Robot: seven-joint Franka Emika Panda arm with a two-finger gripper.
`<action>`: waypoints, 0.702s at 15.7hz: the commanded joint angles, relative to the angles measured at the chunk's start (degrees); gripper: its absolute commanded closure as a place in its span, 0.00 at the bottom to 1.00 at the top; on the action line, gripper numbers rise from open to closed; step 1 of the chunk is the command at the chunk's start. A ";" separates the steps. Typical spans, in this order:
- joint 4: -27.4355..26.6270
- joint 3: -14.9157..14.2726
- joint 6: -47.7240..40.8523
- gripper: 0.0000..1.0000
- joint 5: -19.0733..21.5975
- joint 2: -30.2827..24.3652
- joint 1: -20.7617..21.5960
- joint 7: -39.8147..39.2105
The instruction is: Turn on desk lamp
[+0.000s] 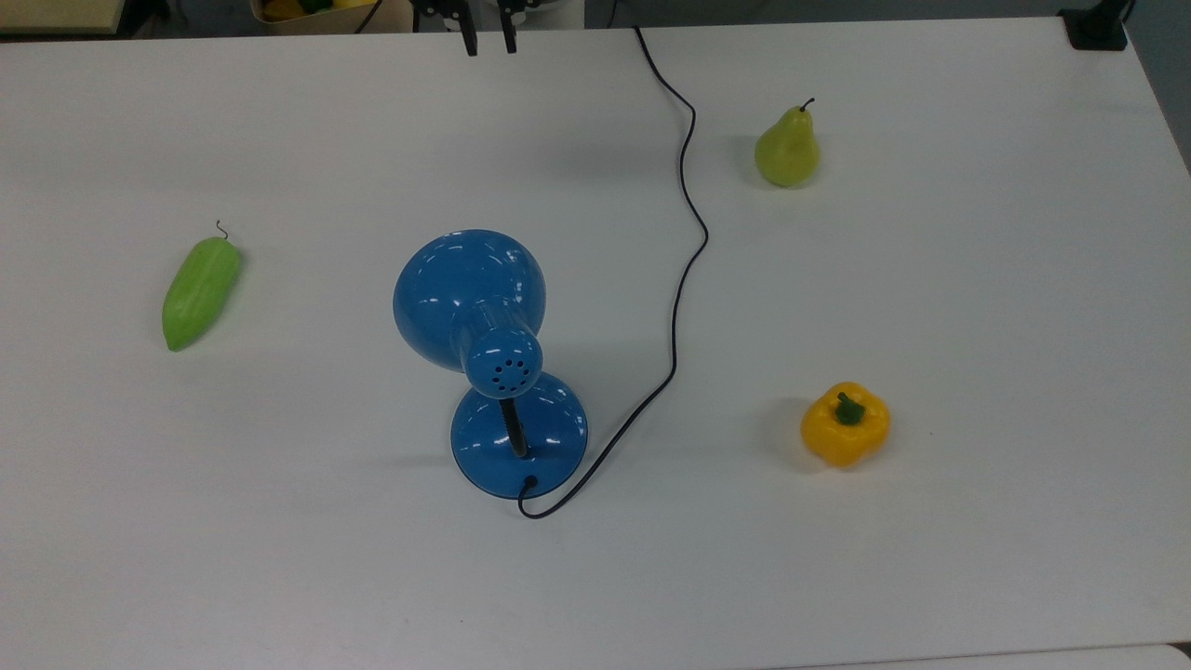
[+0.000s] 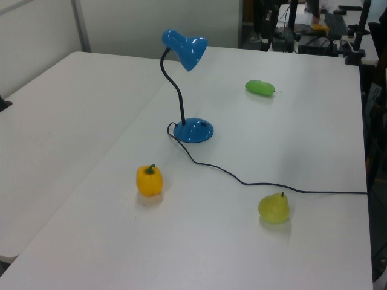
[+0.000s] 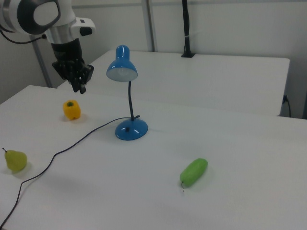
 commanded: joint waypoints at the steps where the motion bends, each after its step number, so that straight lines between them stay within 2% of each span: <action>1: -1.41 -0.66 1.71 0.98 1.13 -0.74 0.74 -1.09; 11: -2.64 -0.65 2.58 1.00 1.40 -0.48 0.74 -1.88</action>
